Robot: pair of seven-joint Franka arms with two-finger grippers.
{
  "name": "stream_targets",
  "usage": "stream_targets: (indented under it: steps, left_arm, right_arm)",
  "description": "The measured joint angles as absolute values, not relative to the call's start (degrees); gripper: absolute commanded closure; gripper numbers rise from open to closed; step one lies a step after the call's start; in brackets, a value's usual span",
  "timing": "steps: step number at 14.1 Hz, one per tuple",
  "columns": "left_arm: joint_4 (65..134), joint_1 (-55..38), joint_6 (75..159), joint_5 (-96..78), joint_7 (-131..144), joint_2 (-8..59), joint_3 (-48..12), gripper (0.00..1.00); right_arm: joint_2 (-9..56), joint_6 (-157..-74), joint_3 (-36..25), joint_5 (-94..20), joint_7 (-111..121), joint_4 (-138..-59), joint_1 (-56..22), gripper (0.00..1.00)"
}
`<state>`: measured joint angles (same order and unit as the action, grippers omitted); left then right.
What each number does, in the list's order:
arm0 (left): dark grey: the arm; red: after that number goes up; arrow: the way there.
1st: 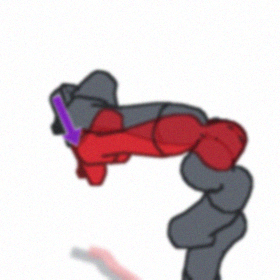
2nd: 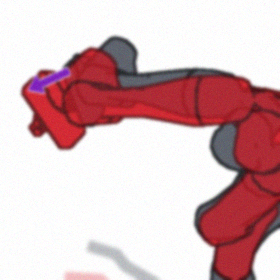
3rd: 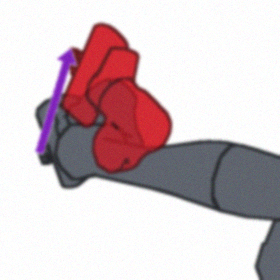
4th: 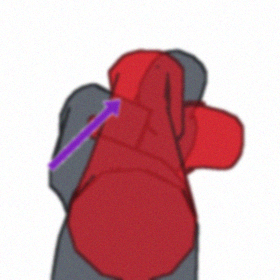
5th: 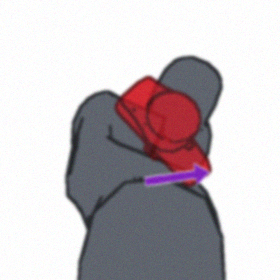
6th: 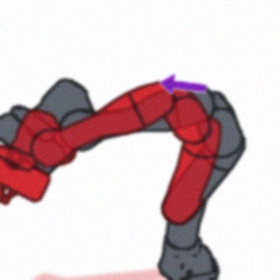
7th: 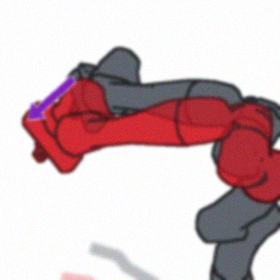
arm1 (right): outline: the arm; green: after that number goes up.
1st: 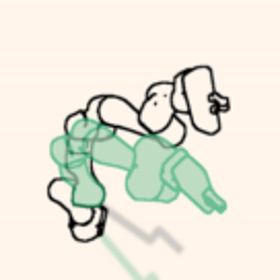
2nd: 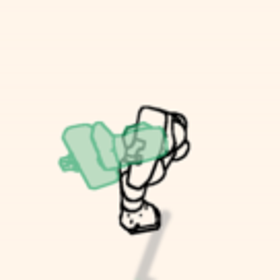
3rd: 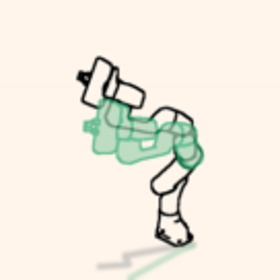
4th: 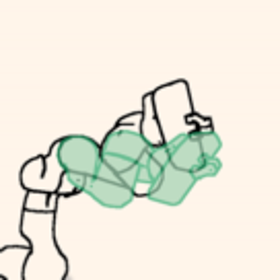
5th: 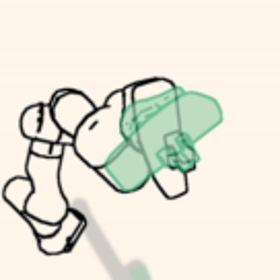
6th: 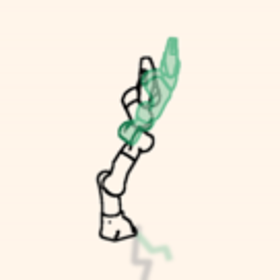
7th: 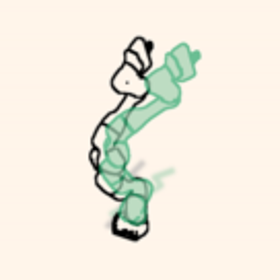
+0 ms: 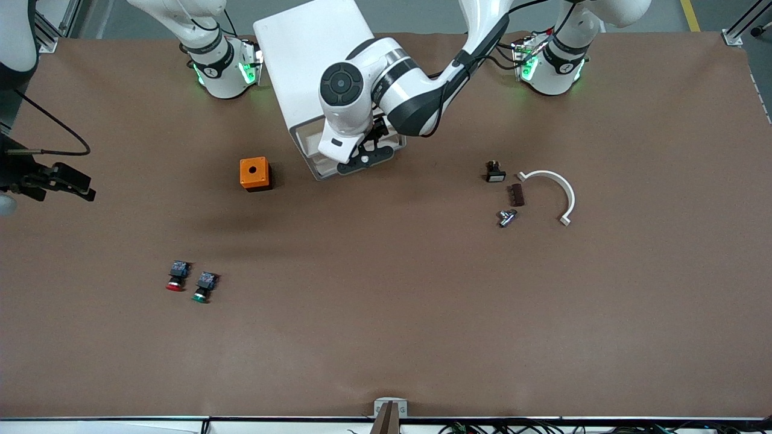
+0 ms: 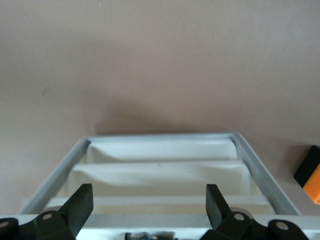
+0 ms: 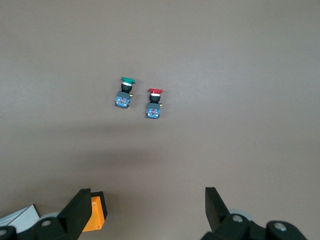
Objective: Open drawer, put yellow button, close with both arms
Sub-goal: 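Push the drawer shut into the cabinet with the left gripper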
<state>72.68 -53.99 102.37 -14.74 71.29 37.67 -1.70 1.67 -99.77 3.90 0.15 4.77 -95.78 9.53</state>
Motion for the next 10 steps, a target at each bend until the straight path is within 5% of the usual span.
stream_targets:
  steps: [10]
  left_arm:
    - [75.0,-53.5,102.3,-27.4,71.5,38.0,-1.5,0.01]
  right_arm:
    - [1.5,-99.4,4.5,0.9,4.3,-93.6,9.5,0.00]
